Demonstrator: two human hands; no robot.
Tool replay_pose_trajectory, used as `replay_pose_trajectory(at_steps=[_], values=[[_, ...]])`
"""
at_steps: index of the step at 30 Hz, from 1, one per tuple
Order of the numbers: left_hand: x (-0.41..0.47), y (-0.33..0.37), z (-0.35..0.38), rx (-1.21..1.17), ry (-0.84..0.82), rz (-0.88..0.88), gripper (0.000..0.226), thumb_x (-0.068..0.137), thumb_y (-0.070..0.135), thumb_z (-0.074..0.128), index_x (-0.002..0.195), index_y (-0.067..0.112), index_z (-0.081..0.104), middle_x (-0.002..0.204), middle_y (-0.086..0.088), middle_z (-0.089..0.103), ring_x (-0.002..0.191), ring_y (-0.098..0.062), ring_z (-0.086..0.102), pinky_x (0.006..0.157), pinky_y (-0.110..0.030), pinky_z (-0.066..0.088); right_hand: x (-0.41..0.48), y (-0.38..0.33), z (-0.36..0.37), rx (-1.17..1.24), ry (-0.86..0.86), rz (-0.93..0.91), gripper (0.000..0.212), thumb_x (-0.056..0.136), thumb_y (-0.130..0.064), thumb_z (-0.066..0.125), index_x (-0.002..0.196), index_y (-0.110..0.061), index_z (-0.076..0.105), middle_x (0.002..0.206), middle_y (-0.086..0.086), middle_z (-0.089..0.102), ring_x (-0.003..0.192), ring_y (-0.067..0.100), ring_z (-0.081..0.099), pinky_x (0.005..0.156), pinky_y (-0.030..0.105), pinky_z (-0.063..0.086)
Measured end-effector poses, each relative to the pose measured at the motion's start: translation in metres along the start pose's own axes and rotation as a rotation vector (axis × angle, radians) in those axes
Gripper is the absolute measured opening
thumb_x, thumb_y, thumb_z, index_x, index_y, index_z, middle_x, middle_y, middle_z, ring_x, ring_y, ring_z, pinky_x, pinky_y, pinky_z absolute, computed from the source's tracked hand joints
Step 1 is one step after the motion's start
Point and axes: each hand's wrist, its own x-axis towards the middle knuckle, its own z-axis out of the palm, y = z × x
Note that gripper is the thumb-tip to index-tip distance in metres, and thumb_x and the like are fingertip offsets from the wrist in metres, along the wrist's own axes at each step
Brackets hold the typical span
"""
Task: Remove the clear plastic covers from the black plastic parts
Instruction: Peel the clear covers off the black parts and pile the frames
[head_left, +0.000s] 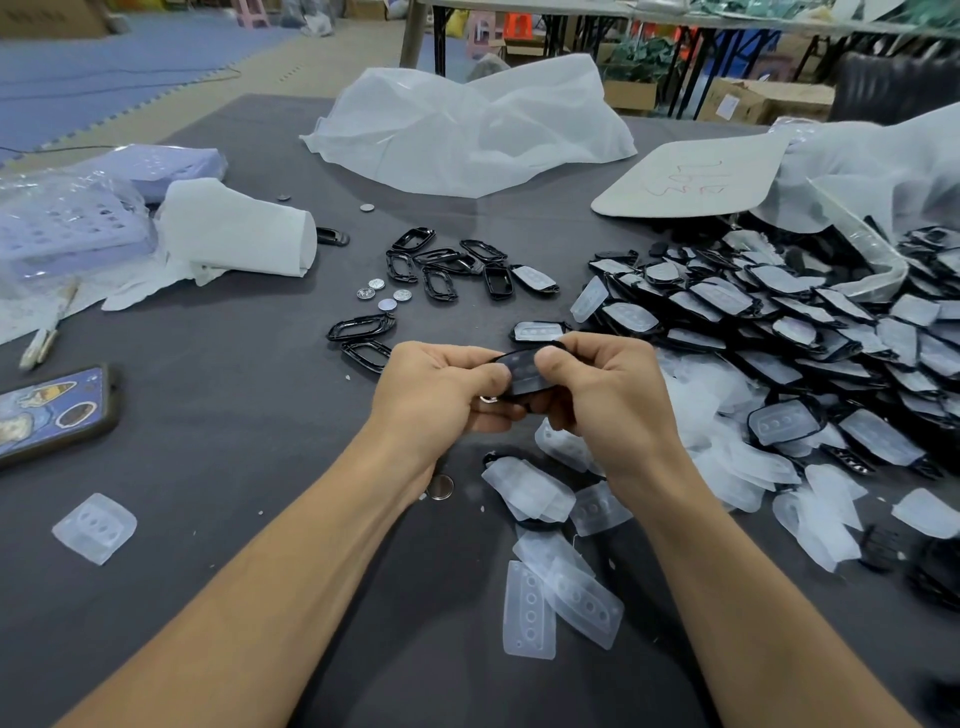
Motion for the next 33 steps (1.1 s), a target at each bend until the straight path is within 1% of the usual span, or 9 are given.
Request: replay_pose_trajectory(at_steps=[6, 9, 13, 16, 20, 24, 27, 30, 33], values=[[0.0, -0.003, -0.001, 0.109, 0.033, 0.084, 0.027, 0.092, 0.006, 0.07, 0.074, 0.021, 0.084, 0.071, -0.008, 0.077, 0.056, -0.018, 0.071, 0.052, -0.024, 0.055, -0.002, -0.001, 0.002, -0.049, 0.016, -0.02, 0.027, 0.097, -0.011, 0.059, 0.077, 0.007, 0.064, 0.072, 0.034, 0.063, 0.051, 0.027, 0.051, 0.044, 0.033, 0.042], [0.0, -0.005, -0.001, 0.196, 0.08, 0.184, 0.024, 0.093, 0.019, 0.074, 0.074, 0.029, 0.083, 0.061, -0.005, 0.072, 0.046, -0.018, 0.063, 0.046, -0.026, 0.051, -0.004, -0.002, 0.004, -0.103, 0.014, -0.034, 0.031, 0.097, -0.012, 0.059, 0.069, 0.001, 0.063, 0.06, 0.019, 0.066, 0.045, 0.022, 0.054, 0.047, 0.034, 0.044], [0.004, -0.008, 0.0, 0.264, 0.106, 0.245, 0.027, 0.095, 0.013, 0.071, 0.071, 0.021, 0.082, 0.047, -0.005, 0.061, 0.037, -0.017, 0.054, 0.039, -0.021, 0.042, -0.006, -0.001, 0.006, -0.152, 0.023, -0.08, 0.033, 0.096, -0.022, 0.063, 0.067, -0.007, 0.067, 0.056, 0.007, 0.067, 0.045, 0.015, 0.056, 0.053, 0.036, 0.048], [0.004, -0.007, 0.0, 0.276, 0.107, 0.275, 0.028, 0.096, 0.011, 0.071, 0.072, 0.021, 0.081, 0.045, -0.007, 0.062, 0.034, -0.015, 0.053, 0.038, -0.018, 0.04, -0.006, -0.004, 0.007, -0.16, 0.026, -0.12, 0.021, 0.092, -0.023, 0.07, 0.071, -0.019, 0.071, 0.06, 0.0, 0.069, 0.051, 0.011, 0.059, 0.056, 0.033, 0.049], [0.004, -0.006, 0.001, 0.286, 0.092, 0.298, 0.03, 0.095, 0.012, 0.073, 0.068, 0.023, 0.08, 0.042, -0.003, 0.06, 0.033, -0.015, 0.054, 0.039, -0.019, 0.041, -0.003, -0.004, 0.004, -0.133, 0.021, -0.114, 0.025, 0.099, -0.015, 0.064, 0.074, -0.012, 0.07, 0.065, 0.013, 0.067, 0.055, 0.034, 0.062, 0.05, 0.041, 0.05], [0.005, -0.006, 0.0, 0.298, 0.088, 0.295, 0.031, 0.095, 0.014, 0.073, 0.068, 0.028, 0.081, 0.042, -0.004, 0.06, 0.035, -0.017, 0.057, 0.04, -0.021, 0.044, -0.003, -0.006, -0.004, 0.01, -0.096, -0.03, 0.025, 0.105, -0.007, 0.052, 0.089, -0.003, 0.071, 0.069, 0.029, 0.067, 0.044, 0.024, 0.056, 0.039, 0.029, 0.042], [0.006, -0.006, -0.004, 0.283, 0.084, 0.276, 0.028, 0.096, 0.013, 0.071, 0.072, 0.024, 0.081, 0.043, -0.007, 0.061, 0.035, -0.017, 0.056, 0.04, -0.021, 0.045, -0.005, -0.008, -0.006, 0.105, -0.175, 0.015, 0.019, 0.101, -0.003, 0.056, 0.101, -0.007, 0.075, 0.073, 0.028, 0.07, 0.049, 0.025, 0.058, 0.044, 0.032, 0.048], [0.006, -0.007, -0.006, 0.309, 0.062, 0.278, 0.027, 0.097, 0.015, 0.07, 0.074, 0.023, 0.082, 0.046, -0.009, 0.063, 0.038, -0.018, 0.057, 0.042, -0.022, 0.046, -0.005, -0.007, -0.003, 0.057, -0.153, 0.017, 0.021, 0.094, 0.003, 0.061, 0.099, -0.011, 0.076, 0.07, 0.024, 0.07, 0.049, 0.023, 0.058, 0.046, 0.033, 0.048], [0.004, -0.008, -0.006, 0.332, 0.048, 0.266, 0.033, 0.098, 0.033, 0.07, 0.07, 0.02, 0.08, 0.049, -0.011, 0.064, 0.041, -0.021, 0.059, 0.045, -0.025, 0.048, -0.004, -0.005, -0.002, 0.061, -0.1, 0.052, 0.023, 0.092, 0.004, 0.061, 0.097, -0.013, 0.076, 0.064, 0.015, 0.07, 0.047, 0.023, 0.057, 0.043, 0.03, 0.045]])
